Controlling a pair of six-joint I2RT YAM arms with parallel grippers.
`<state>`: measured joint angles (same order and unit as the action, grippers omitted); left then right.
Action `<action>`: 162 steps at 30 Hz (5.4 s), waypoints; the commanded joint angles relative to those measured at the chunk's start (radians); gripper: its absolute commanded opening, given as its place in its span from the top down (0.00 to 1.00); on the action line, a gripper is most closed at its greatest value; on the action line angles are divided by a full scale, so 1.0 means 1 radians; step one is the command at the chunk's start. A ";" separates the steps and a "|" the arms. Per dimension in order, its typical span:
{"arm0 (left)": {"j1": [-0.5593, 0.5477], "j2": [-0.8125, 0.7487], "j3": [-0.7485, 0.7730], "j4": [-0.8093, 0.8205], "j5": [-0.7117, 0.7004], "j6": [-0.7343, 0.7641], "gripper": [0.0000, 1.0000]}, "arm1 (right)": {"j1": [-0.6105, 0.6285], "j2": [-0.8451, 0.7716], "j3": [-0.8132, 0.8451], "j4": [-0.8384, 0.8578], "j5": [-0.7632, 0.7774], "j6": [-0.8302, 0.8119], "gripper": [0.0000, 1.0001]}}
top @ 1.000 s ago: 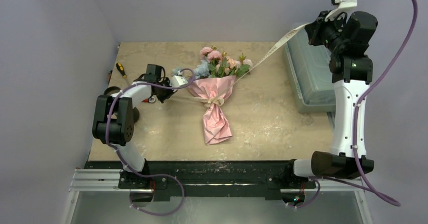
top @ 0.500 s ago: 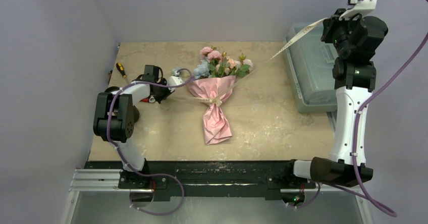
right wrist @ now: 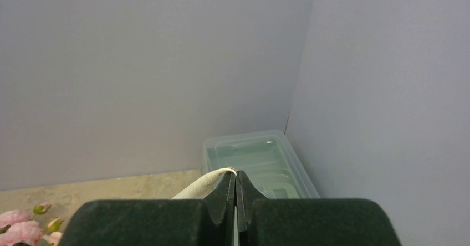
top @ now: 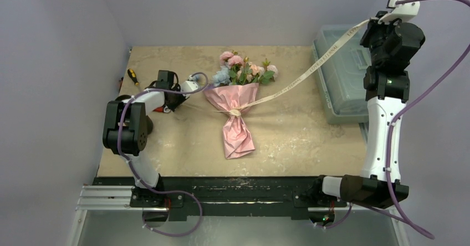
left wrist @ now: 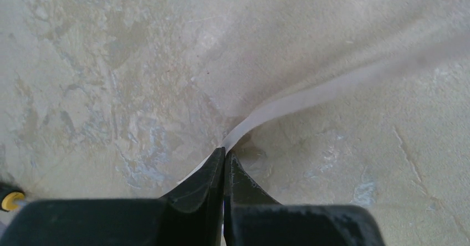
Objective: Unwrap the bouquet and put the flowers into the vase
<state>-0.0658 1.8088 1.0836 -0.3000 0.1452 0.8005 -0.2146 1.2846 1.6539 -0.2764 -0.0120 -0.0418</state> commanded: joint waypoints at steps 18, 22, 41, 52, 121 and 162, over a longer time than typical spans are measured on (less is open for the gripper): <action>0.009 -0.320 0.231 0.208 -0.103 -0.581 1.00 | -0.006 -0.073 -0.126 0.094 0.018 -0.071 1.00; 0.009 -0.353 0.268 0.233 -0.166 -0.642 1.00 | -0.006 -0.074 -0.128 0.095 0.015 -0.075 1.00; 0.085 -0.222 0.379 -0.035 -0.209 -0.751 1.00 | -0.005 -0.035 -0.108 -0.217 -0.328 -0.105 1.00; 0.155 -0.339 0.249 0.013 0.168 -0.732 0.02 | 0.000 0.100 -0.005 -0.590 -0.542 -0.265 0.18; -0.404 -0.206 -0.194 0.054 0.241 0.181 1.00 | 0.610 0.542 -0.317 -0.168 -0.635 -0.161 1.00; -0.389 -0.488 -0.358 0.386 0.445 -0.512 0.33 | 0.697 0.564 -0.251 -0.077 -0.736 0.053 0.68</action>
<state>-0.4541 1.3602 0.7486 -0.0071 0.5453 0.4843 0.4438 1.8305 1.3693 -0.3923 -0.7300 -0.0086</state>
